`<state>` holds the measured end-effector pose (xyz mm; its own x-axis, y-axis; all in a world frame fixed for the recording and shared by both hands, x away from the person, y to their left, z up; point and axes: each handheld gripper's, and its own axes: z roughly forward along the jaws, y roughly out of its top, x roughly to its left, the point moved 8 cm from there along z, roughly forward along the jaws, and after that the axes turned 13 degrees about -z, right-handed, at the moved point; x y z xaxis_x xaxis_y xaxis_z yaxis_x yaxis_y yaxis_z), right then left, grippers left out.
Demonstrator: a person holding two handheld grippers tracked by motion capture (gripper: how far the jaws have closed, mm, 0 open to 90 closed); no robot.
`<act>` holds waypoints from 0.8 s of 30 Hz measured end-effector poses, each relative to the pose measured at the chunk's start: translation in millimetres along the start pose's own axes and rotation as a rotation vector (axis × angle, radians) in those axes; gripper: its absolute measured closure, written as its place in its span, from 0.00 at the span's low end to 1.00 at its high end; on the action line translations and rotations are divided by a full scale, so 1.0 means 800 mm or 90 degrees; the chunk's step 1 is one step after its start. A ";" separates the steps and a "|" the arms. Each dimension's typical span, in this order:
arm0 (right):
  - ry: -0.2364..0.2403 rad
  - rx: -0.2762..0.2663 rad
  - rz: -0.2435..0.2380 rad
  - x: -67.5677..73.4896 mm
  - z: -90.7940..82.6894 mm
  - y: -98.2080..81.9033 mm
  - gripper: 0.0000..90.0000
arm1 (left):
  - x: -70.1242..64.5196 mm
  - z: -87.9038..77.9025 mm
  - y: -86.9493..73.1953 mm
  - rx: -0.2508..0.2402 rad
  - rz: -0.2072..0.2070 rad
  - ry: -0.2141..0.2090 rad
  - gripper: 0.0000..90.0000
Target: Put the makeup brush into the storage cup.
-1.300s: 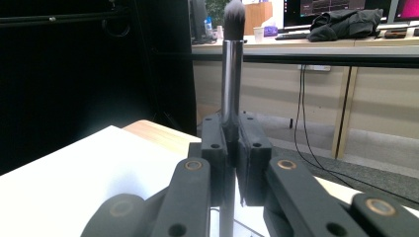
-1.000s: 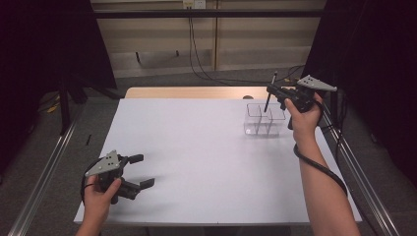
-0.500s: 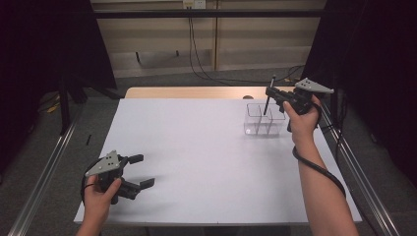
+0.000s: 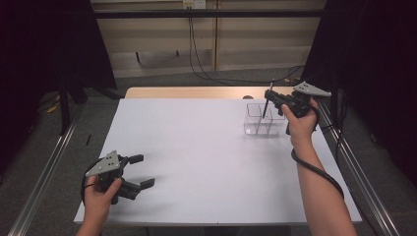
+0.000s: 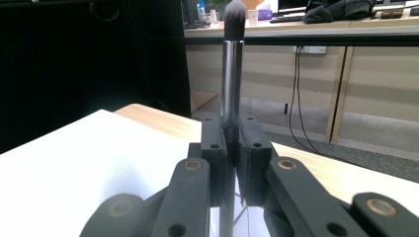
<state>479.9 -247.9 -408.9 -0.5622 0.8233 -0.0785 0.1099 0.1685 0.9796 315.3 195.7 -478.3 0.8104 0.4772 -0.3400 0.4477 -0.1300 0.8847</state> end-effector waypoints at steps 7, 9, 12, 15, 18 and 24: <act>0.000 0.002 0.001 0.001 0.001 -0.004 0.94 | 0.000 -0.001 0.000 -0.001 0.000 0.002 0.03; 0.000 0.005 0.000 0.001 0.001 -0.005 0.94 | 0.000 -0.001 0.000 -0.001 0.001 0.002 0.03; 0.001 0.008 0.000 0.002 0.002 -0.009 0.94 | 0.000 -0.001 0.000 -0.001 0.000 0.002 0.03; 0.001 0.009 0.001 0.003 0.002 -0.011 0.94 | 0.000 -0.001 0.000 -0.002 0.000 0.002 0.03; 0.001 0.009 0.002 0.004 0.001 -0.012 0.94 | 0.000 -0.001 0.001 -0.002 -0.001 0.001 0.03; 0.003 0.013 -0.002 0.005 0.001 -0.013 0.94 | 0.000 -0.001 0.000 -0.002 -0.001 0.001 0.03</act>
<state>477.2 -245.5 -419.5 -0.5666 0.8201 -0.0805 0.1246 0.1818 0.9754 315.1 196.2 -477.7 0.8090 0.4790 -0.3409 0.4477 -0.1261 0.8853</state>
